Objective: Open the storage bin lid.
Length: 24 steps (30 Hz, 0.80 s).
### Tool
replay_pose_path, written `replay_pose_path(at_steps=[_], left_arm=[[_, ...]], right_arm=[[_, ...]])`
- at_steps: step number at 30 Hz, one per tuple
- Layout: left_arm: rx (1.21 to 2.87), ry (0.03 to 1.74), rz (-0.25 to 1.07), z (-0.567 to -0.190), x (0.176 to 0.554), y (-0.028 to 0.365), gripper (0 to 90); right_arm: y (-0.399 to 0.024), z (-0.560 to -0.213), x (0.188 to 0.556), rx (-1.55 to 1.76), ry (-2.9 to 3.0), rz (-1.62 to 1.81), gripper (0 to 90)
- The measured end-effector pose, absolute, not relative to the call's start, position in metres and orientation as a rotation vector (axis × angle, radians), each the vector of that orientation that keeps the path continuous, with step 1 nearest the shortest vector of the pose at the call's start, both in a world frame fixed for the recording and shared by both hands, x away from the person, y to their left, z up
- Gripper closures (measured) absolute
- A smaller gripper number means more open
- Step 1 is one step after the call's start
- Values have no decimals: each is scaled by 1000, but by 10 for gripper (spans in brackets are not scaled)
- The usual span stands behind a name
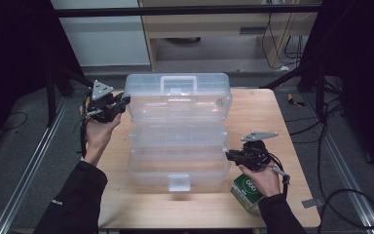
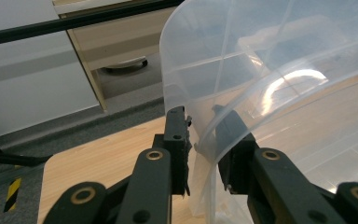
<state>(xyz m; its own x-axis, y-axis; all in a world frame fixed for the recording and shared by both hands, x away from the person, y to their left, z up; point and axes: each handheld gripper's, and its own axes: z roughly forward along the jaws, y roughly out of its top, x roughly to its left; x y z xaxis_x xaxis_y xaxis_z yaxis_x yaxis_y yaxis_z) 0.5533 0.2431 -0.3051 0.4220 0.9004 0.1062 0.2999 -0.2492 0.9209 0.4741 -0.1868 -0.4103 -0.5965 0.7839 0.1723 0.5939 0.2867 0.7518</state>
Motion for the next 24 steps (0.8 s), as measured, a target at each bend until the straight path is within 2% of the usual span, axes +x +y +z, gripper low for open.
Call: replay_pose_path(at_steps=[24], left_arm=[[1773, 1095, 819, -300, 588, 239, 759]], right_arm=[[-186, -410, 473, 1275, 2323, 1193, 780]])
